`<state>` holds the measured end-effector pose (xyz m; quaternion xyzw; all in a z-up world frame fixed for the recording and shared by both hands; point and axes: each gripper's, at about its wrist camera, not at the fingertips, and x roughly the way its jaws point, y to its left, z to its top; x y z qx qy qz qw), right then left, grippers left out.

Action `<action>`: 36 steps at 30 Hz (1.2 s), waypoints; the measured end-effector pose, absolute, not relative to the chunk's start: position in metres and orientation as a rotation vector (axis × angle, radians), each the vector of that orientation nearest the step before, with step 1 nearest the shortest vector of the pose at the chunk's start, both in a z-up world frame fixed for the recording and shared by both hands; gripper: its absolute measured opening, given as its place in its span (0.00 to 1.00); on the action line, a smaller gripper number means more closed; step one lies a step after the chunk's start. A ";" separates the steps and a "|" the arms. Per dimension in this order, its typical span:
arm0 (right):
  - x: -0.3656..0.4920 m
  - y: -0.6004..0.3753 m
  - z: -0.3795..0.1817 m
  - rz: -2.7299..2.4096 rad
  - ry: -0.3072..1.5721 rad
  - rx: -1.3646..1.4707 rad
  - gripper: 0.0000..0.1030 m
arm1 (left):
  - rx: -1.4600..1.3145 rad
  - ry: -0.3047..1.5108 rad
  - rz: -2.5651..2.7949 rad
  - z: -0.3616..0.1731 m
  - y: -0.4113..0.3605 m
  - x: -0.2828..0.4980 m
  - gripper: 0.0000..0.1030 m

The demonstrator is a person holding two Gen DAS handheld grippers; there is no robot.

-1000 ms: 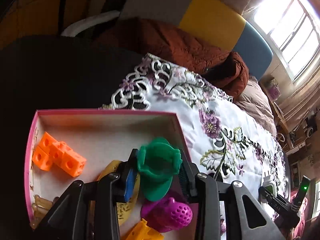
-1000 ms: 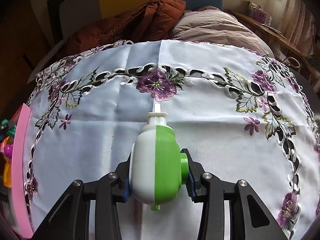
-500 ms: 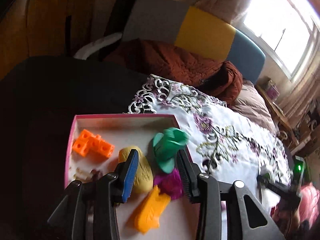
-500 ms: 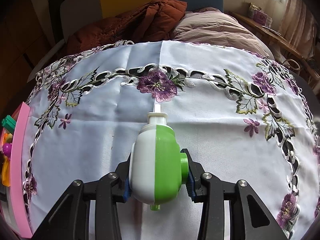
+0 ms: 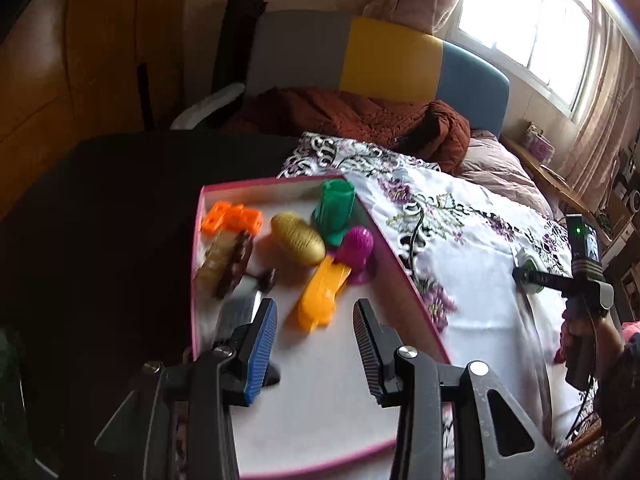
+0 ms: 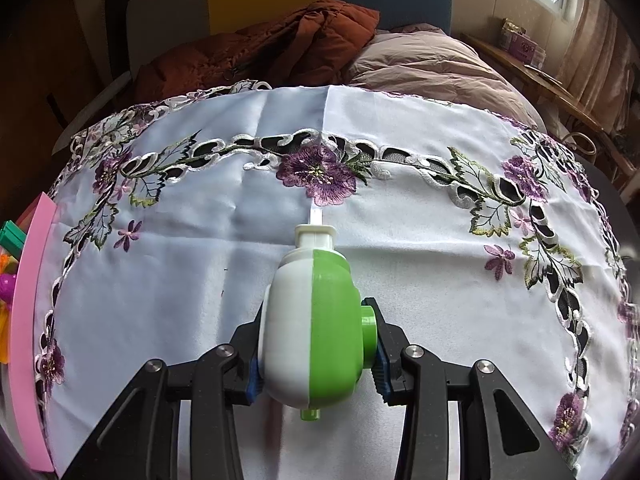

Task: Organize rigid objects
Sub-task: 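Carry the green-and-white bottle into the tray and open the right gripper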

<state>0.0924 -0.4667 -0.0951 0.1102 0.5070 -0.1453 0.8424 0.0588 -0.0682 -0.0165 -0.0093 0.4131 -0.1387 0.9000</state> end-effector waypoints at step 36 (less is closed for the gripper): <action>0.070 -0.335 -0.037 -0.091 0.957 0.132 0.41 | -0.094 0.838 -0.187 -0.024 -0.003 0.030 0.38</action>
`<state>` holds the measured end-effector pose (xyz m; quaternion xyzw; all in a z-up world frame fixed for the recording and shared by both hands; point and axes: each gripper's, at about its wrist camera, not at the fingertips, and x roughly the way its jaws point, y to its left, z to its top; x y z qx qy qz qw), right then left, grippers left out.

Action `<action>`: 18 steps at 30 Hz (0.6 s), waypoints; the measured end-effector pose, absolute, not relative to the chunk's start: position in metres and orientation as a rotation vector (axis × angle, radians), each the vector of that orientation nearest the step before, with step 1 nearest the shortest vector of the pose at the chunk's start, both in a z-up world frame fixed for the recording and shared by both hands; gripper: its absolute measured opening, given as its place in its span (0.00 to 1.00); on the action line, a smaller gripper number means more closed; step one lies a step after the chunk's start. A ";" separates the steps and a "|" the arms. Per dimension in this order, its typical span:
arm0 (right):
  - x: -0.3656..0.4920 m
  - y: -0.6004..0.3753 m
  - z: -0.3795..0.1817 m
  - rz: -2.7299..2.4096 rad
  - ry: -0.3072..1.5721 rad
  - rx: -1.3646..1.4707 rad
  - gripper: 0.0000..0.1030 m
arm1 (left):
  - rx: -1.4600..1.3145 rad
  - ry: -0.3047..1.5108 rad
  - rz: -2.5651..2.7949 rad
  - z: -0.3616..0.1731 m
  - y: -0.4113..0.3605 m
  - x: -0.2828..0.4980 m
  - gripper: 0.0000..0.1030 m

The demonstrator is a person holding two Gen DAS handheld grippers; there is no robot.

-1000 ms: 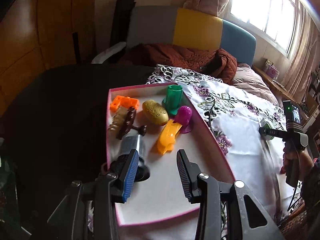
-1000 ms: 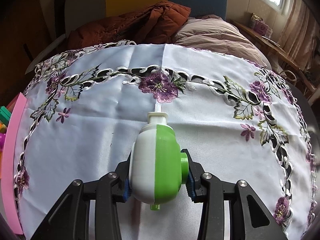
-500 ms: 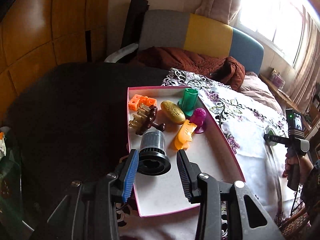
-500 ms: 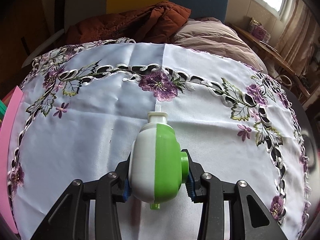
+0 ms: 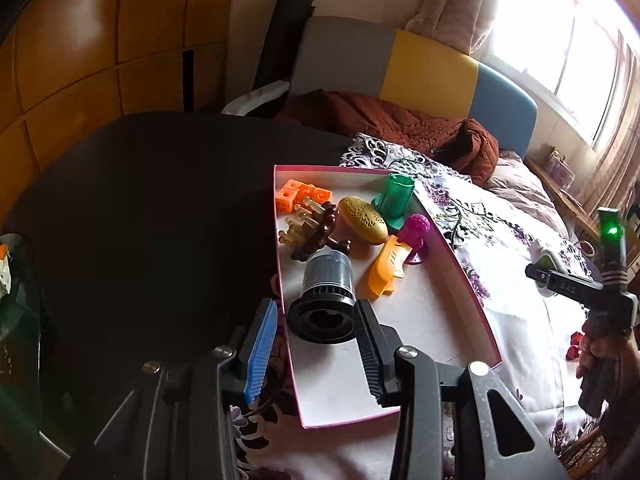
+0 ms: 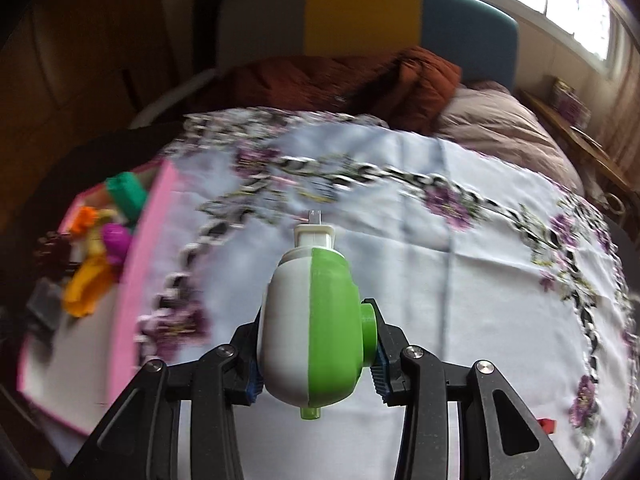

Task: Organize rigid objects
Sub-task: 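Carry the green-and-white bottle into the tray and open the right gripper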

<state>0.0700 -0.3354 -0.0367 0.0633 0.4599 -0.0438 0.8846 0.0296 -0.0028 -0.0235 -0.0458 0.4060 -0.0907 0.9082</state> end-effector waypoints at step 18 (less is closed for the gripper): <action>0.050 -0.205 -0.030 0.197 0.927 0.072 0.41 | -0.108 0.856 -0.148 -0.033 0.010 0.028 0.39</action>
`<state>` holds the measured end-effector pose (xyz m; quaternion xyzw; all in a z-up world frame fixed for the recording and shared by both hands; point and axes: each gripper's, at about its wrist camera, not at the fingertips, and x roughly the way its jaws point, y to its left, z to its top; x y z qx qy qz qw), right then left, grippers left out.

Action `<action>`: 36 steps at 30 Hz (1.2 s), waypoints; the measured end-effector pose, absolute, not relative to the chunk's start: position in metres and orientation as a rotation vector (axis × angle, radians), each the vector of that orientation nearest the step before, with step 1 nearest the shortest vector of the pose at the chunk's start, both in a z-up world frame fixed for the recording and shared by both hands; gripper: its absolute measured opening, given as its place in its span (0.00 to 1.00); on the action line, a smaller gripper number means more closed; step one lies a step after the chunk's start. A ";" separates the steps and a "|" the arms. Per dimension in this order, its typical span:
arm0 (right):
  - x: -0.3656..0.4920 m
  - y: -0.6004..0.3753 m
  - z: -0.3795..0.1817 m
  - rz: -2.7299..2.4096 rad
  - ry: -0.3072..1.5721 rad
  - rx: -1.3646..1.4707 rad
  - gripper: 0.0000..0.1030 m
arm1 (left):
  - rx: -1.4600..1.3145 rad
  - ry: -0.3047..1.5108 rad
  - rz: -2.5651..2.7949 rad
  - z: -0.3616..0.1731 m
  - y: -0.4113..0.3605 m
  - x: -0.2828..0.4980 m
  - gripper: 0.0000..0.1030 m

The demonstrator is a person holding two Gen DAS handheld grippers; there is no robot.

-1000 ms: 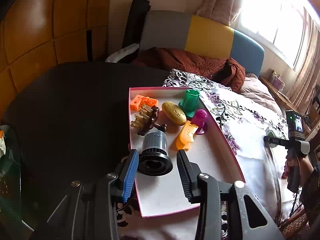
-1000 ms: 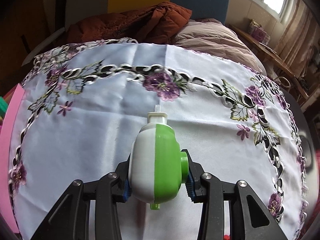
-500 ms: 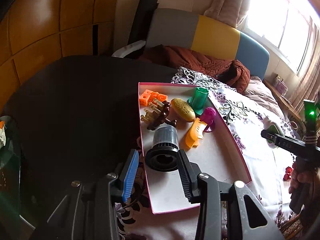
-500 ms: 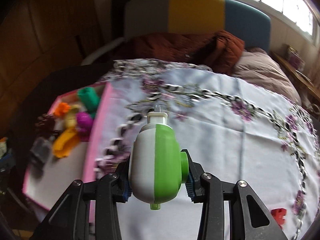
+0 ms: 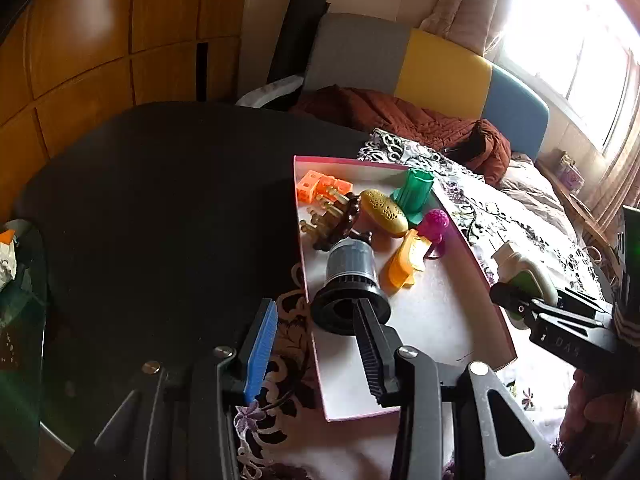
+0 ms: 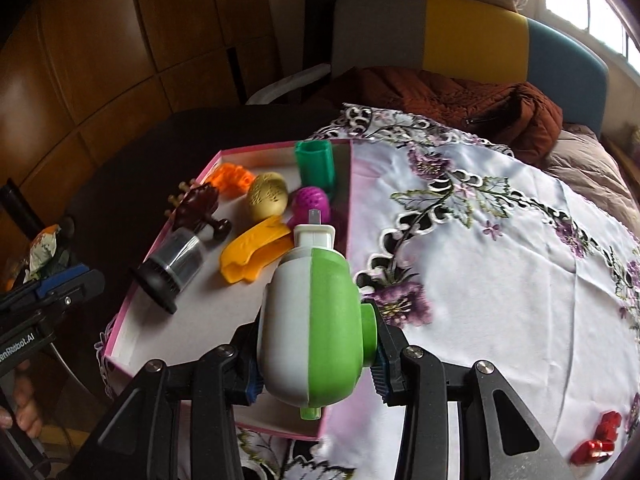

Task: Organize rigid objects
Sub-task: 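Carry the green-and-white bottle into the tray and open the right gripper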

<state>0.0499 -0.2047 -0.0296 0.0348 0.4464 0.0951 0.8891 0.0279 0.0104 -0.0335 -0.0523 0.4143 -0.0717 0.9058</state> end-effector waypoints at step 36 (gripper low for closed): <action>0.069 -0.187 -0.051 0.164 0.941 -0.006 0.41 | -0.123 0.880 -0.084 -0.046 0.028 0.026 0.38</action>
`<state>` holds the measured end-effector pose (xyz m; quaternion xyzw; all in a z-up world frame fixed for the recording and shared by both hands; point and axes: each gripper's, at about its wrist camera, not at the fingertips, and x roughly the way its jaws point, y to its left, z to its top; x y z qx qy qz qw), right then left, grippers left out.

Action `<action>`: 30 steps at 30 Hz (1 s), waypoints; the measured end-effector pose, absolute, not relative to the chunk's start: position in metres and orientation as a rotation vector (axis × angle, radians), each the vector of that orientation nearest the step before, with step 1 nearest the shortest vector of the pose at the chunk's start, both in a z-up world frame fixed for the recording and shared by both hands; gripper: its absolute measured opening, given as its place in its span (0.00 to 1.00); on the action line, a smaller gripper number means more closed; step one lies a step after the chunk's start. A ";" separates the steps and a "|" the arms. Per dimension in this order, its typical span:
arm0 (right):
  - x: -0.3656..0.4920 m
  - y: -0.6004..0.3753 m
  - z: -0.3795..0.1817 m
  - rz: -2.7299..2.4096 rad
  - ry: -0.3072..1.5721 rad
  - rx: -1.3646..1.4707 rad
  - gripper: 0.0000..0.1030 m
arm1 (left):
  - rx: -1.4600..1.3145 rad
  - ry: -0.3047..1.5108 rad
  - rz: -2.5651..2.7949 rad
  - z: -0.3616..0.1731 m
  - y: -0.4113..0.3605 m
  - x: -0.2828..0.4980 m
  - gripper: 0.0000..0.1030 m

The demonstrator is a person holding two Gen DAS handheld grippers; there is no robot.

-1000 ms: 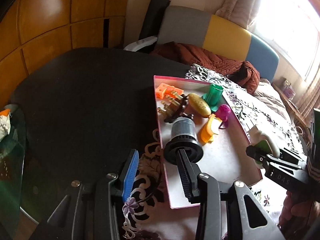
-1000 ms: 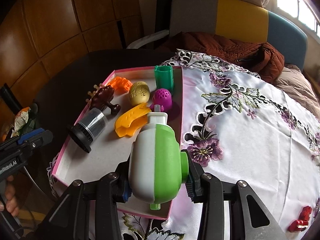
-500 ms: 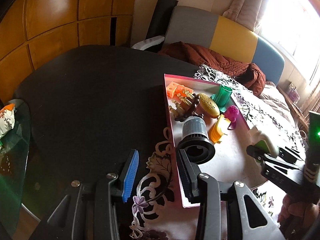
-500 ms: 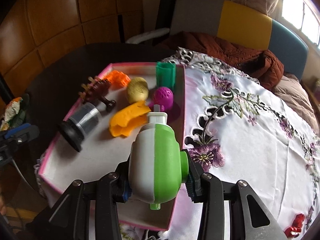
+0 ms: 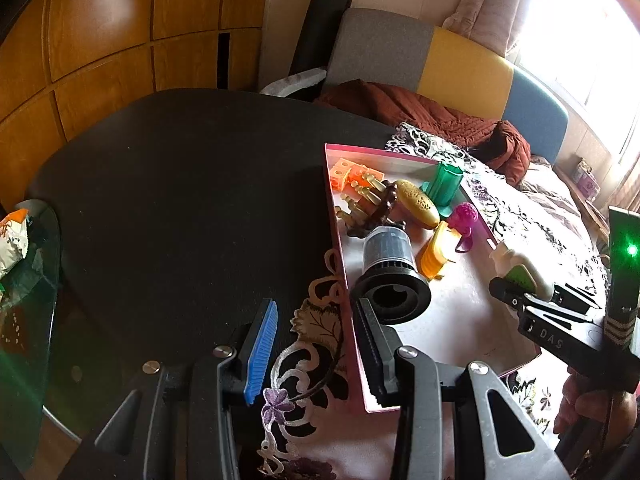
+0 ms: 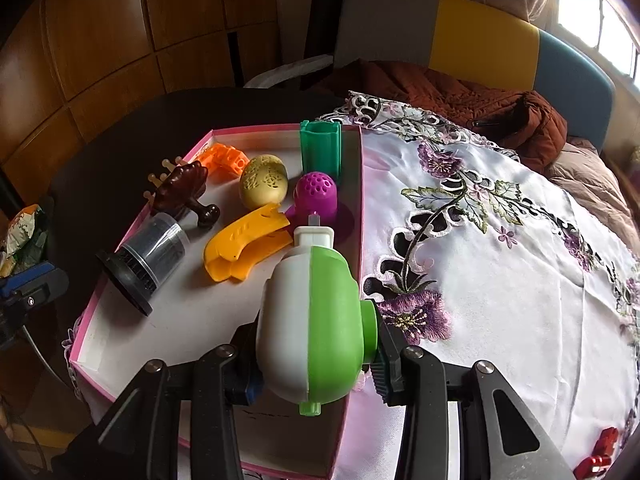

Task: Organize rigid objects
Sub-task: 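Carry the green-and-white bottle into the tray and open the right gripper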

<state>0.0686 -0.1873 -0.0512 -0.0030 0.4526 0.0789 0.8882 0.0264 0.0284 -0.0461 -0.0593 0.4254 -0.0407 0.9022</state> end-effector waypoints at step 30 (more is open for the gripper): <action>0.080 -0.168 -0.062 0.142 0.919 -0.100 0.43 | -0.127 0.887 -0.078 -0.049 0.033 0.024 0.38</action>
